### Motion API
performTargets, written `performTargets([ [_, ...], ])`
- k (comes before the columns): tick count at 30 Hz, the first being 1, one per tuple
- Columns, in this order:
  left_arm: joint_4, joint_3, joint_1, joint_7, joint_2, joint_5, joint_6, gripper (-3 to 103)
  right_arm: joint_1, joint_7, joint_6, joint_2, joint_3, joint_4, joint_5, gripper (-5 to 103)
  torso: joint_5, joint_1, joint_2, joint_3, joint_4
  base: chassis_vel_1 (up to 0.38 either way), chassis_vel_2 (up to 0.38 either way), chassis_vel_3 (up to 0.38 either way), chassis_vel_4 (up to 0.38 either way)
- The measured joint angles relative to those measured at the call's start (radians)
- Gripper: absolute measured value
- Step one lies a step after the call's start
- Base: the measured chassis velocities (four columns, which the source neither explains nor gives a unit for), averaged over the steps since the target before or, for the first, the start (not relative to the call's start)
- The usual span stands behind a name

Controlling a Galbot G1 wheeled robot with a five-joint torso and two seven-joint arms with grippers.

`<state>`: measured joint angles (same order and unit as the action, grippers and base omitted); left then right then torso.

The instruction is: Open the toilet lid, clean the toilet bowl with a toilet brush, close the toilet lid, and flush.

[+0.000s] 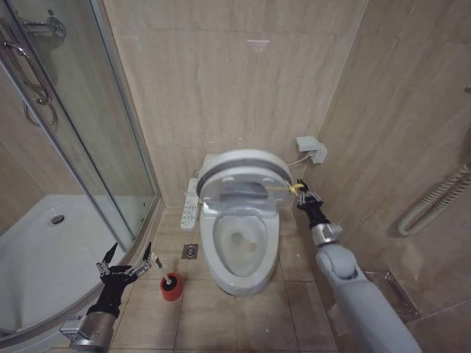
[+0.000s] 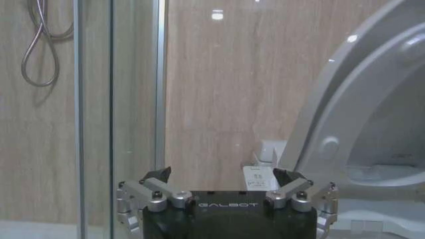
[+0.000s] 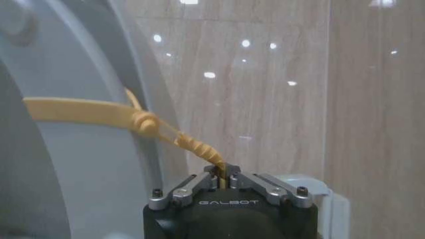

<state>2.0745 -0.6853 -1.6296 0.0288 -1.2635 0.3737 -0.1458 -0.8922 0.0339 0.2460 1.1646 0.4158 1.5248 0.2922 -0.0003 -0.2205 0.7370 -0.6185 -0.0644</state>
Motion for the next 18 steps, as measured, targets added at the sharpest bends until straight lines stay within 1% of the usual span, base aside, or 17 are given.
performTargets([
  [2, 0.000, 0.000, 0.000, 0.000, 0.000, 0.000, 0.000, 100, 0.018, 0.000, 0.000, 0.001, -0.007, -0.012, 0.002, 6, -0.0001, 0.000, 0.000, 0.000, 0.0000, 0.000, 0.000, 0.000, 0.000],
  [3, 0.000, 0.000, 0.000, 0.000, 0.000, 0.000, 0.000, 100, 0.063, 0.001, -0.001, 0.007, -0.024, -0.044, 0.007, 6, 0.0000, 0.000, 0.000, 0.000, -0.0001, 0.000, 0.000, 0.000, 0.000],
  [9, 0.000, 0.000, 0.000, 0.000, 0.000, 0.000, 0.000, 100, 0.175, 0.005, -0.014, 0.021, -0.066, -0.110, 0.027, 6, 0.0001, 0.000, 0.000, 0.000, -0.0002, 0.000, 0.000, 0.000, 0.000],
  [18, 0.000, 0.000, 0.000, 0.000, 0.000, 0.000, 0.000, 100, 0.291, 0.007, -0.040, 0.014, -0.110, -0.157, 0.053, 6, 0.0003, 0.000, 0.000, 0.000, 0.0002, 0.000, 0.000, 0.000, 0.000],
])
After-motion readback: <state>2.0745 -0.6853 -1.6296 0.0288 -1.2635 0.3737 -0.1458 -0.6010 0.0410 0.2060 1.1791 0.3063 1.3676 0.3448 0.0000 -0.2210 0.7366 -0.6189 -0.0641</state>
